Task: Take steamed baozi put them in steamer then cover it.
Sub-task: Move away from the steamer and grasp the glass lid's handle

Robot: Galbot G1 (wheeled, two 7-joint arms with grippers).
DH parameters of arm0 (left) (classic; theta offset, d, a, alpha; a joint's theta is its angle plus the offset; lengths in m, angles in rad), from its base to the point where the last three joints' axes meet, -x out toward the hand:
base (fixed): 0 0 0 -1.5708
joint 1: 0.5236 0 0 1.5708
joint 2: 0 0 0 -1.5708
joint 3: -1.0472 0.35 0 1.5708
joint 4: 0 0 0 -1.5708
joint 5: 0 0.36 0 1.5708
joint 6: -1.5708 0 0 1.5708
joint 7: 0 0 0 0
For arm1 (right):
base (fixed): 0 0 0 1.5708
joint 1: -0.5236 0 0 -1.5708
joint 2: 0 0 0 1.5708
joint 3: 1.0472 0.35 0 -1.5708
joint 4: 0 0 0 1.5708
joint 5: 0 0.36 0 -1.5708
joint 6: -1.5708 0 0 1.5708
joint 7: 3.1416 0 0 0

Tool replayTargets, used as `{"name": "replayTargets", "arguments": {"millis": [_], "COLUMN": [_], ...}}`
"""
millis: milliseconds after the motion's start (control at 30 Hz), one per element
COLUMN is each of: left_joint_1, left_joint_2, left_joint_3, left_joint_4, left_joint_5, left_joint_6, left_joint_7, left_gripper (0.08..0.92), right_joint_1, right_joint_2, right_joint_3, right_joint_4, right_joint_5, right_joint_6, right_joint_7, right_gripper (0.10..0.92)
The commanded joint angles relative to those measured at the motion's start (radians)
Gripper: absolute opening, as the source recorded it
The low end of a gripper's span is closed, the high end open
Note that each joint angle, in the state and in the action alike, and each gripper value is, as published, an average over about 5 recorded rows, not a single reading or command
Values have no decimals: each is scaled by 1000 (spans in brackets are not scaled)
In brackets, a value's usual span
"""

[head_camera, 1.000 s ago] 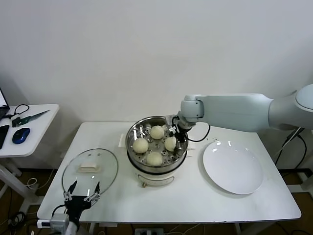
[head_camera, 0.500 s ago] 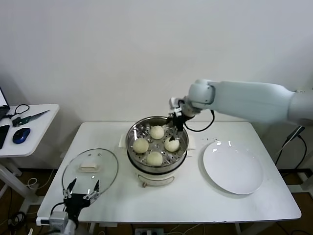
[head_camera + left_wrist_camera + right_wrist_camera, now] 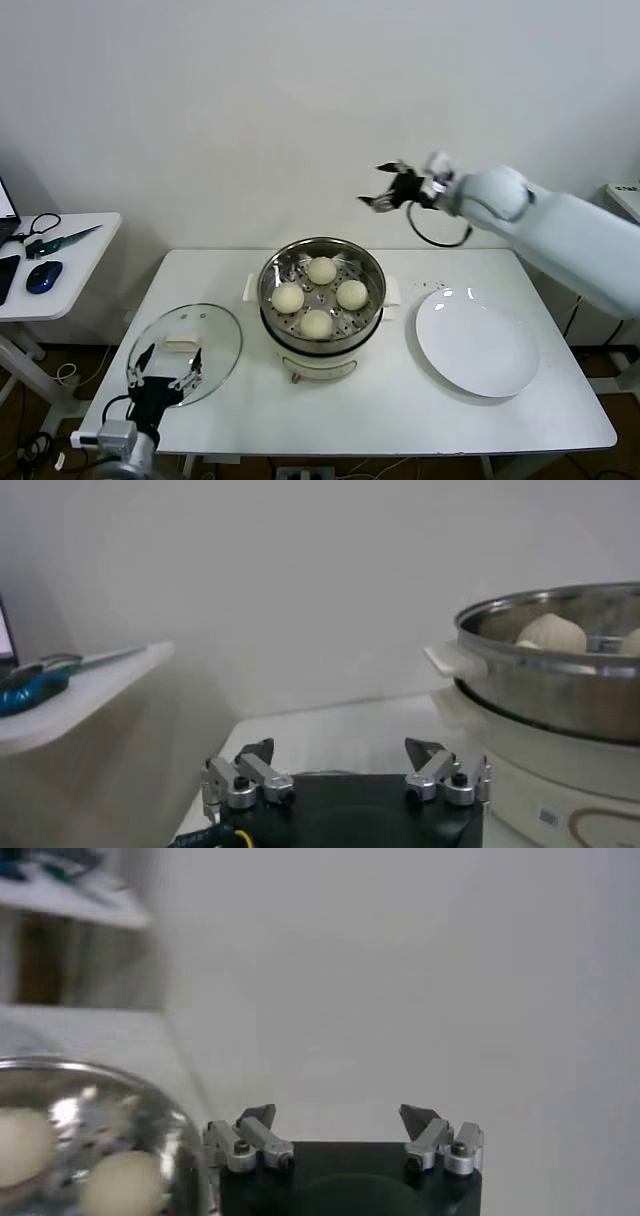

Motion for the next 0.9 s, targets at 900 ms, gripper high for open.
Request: {"name": "replayTargets", "arguments": {"millis": [900], "left_joint_1": [-57], "left_joint_2": [68], "left_joint_3": [-3], "left_joint_4": [106], "left_joint_5": [420], "left_joint_6": [-292], "left_joint_7": [-170], "left_gripper": [823], "right_joint_1": [-1783], "right_joint_2": [524], "right_joint_3": [1480], "right_joint_4": [241], "right_joint_5": [-444], "right_joint_6": [608], "right_joint_7": [98], "right_gripper": [823]}}
